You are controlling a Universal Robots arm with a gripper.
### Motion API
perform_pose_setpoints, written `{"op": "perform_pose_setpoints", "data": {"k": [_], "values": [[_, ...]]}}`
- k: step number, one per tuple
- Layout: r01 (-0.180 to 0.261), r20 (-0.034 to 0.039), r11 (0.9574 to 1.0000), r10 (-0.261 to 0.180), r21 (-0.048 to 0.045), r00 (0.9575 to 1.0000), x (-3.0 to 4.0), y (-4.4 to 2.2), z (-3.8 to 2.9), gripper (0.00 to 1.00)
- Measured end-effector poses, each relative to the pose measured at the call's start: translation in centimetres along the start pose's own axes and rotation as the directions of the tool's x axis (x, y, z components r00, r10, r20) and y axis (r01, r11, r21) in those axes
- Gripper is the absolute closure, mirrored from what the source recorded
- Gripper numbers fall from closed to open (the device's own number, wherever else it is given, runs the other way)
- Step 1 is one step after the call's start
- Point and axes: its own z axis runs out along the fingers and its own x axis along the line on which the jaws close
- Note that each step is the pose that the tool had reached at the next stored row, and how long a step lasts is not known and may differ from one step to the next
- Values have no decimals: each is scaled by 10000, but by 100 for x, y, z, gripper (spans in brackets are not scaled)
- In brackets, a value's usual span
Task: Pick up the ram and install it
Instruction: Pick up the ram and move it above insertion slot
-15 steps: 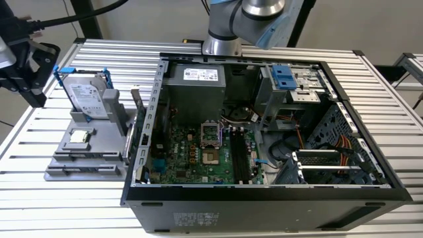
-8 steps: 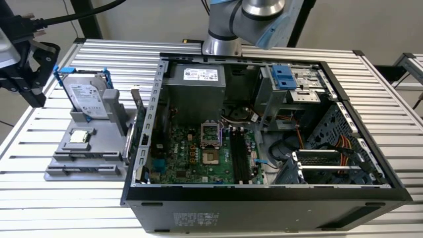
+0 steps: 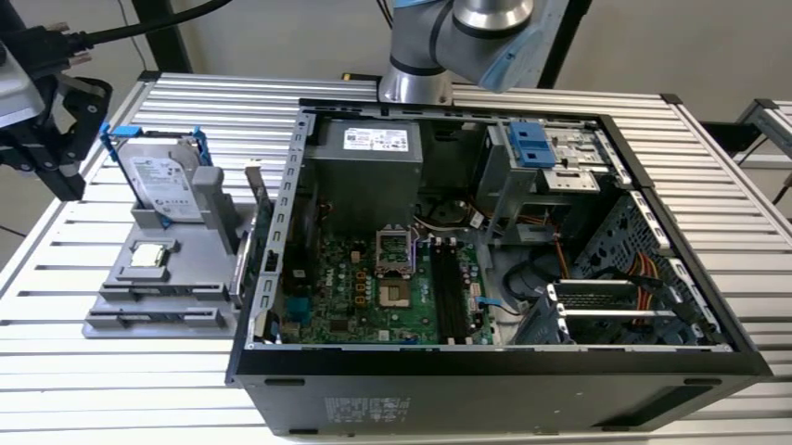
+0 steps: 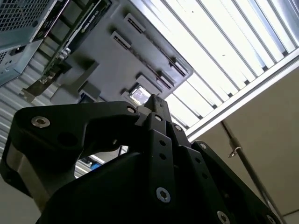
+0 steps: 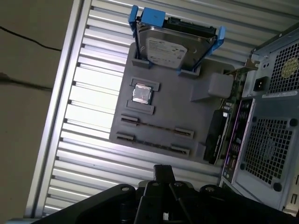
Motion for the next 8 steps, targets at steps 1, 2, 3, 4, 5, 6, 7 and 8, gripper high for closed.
{"op": "perform_pose_setpoints", "data": {"k": [1, 2, 3, 4, 5, 6, 7, 8], "values": [[42, -2, 10000, -42, -1, 10000, 0, 0, 0, 100], [87, -4, 10000, -87, -1, 10000, 0, 0, 0, 100], [132, -7, 9999, -132, -1, 9999, 0, 0, 0, 100], [179, -10, 9998, -179, -2, 9998, 0, 0, -1, 100], [225, -12, 9997, -225, -2, 9997, 0, 0, -1, 100], [274, -14, 9996, -274, -4, 9996, 0, 0, 0, 100], [320, -16, 9995, -320, -4, 9995, 0, 0, 0, 100], [367, -18, 9993, -367, -5, 9993, 0, 0, 0, 100]]}}
